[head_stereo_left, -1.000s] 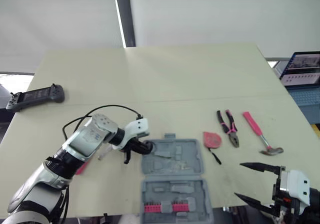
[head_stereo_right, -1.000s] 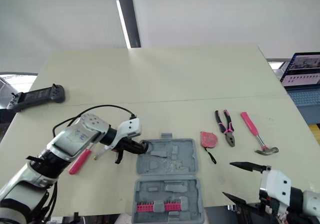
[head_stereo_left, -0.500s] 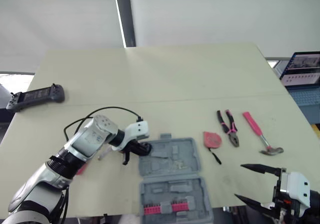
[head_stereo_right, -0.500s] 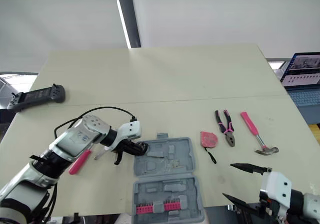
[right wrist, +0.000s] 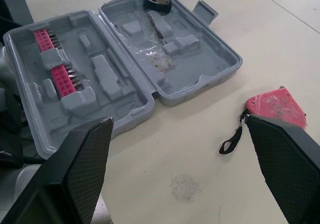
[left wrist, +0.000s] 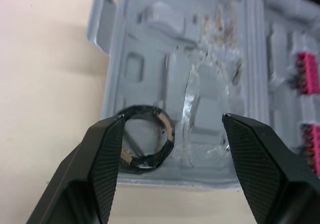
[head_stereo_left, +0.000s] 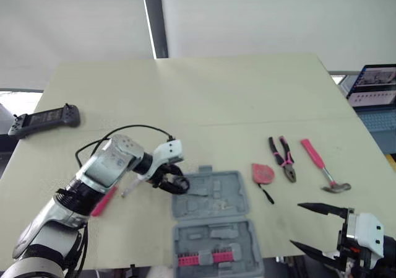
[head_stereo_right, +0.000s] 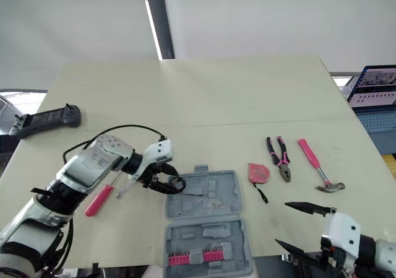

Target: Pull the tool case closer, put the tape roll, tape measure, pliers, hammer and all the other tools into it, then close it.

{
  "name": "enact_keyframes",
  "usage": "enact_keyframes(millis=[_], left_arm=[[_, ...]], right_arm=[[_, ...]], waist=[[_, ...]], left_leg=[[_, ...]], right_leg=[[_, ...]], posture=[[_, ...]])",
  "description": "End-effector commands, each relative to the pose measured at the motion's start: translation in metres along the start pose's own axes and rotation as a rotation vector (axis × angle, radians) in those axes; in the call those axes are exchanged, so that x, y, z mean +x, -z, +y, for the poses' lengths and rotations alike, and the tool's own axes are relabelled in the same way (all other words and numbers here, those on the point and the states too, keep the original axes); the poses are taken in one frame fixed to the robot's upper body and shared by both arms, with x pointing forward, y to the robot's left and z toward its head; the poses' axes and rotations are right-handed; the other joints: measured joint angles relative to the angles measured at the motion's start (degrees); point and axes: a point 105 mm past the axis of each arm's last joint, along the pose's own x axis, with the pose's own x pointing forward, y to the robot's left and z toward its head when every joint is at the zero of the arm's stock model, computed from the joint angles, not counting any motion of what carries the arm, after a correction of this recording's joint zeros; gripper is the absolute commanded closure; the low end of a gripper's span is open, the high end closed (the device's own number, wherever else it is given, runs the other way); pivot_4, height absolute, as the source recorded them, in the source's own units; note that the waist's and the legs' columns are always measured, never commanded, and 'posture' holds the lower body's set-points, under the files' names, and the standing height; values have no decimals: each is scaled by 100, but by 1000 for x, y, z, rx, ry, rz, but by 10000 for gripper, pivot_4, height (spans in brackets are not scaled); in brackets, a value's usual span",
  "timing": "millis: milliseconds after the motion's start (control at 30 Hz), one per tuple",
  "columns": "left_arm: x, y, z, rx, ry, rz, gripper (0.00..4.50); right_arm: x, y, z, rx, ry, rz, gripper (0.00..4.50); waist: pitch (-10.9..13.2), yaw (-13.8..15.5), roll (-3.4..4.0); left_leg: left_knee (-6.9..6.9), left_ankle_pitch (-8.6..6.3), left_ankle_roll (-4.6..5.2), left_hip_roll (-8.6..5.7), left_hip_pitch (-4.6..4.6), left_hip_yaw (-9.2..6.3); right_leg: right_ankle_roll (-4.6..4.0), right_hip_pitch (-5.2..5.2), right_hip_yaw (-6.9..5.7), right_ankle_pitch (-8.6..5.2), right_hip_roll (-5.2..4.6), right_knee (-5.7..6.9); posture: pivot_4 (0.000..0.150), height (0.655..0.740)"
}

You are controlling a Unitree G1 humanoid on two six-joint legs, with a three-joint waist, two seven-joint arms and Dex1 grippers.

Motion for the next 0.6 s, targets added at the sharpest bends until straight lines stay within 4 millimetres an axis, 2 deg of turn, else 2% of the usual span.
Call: enact_keyframes(millis=[33,100,333,600], left_arm=[[-14,-13,-1,9,-44,-71,19199],[-15,-5,0,17,-75,-73,28026],[0,23,-2,105,-161,-114,28026],[12,25,6,179,-264,-224,28026]], right_arm=[[-3,-8,-5,-39,22,-9,0],[-3,-8,-7,-41,22,-8,0],[-2,-9,-10,-47,25,-7,0],[-6,-9,-10,-45,32,4,0]], waist=[[0,-4,0],[-1,-13,1],[0,11,1],[0,131,1]], left_leg=[[0,0,0,0,0,0],[0,0,0,0,1,0],[-3,0,0,2,2,0],[11,0,0,-4,-4,-1]], right_leg=[[0,0,0,0,0,0],[0,0,0,0,0,0],[0,0,2,0,0,-5],[5,7,5,3,-3,-21]], posture=[[1500,7400],[1500,7400],[1500,7400],[1500,7400]])
